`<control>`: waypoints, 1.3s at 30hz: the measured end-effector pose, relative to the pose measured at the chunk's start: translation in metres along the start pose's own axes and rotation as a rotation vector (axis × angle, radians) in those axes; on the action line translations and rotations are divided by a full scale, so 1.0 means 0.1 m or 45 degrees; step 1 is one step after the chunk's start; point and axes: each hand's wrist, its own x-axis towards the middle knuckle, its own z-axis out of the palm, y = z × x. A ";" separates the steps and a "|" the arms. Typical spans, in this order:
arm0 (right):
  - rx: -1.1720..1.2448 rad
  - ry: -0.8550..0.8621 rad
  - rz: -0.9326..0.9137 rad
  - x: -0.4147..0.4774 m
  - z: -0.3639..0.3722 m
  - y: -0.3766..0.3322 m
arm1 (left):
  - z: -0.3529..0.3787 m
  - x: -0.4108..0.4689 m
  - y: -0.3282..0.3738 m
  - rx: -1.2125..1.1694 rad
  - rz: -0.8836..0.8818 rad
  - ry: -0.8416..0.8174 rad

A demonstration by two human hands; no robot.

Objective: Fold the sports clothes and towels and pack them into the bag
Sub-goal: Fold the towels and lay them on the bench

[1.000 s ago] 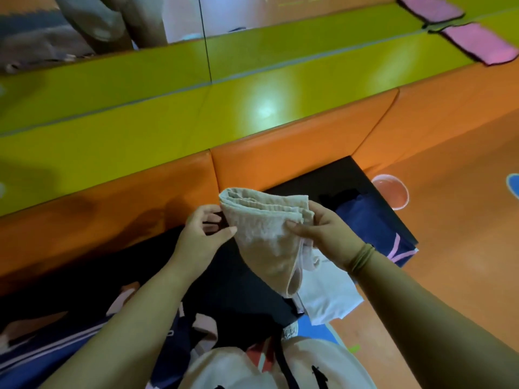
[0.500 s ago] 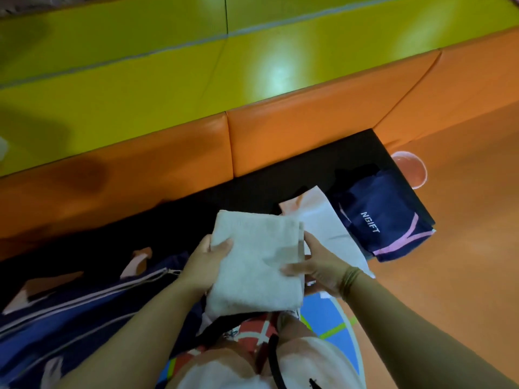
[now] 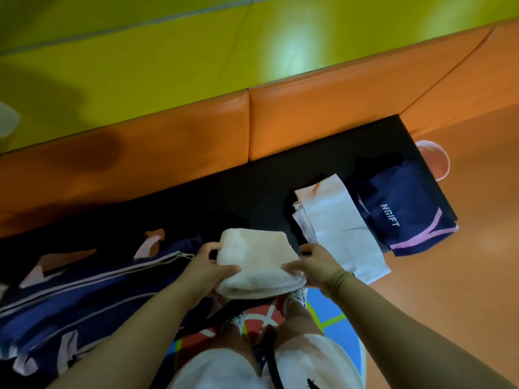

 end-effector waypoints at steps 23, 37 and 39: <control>-1.277 0.174 -0.241 0.02 0.17 -0.26 | -0.59 0.09 -0.15 0.963 0.280 0.165; -1.590 -0.048 -0.537 -0.16 0.57 -0.49 | -0.98 -0.54 -0.67 0.570 0.195 0.400; -1.624 -0.111 -0.569 -0.15 0.64 -0.52 | -0.99 -0.62 -0.82 0.481 0.173 0.450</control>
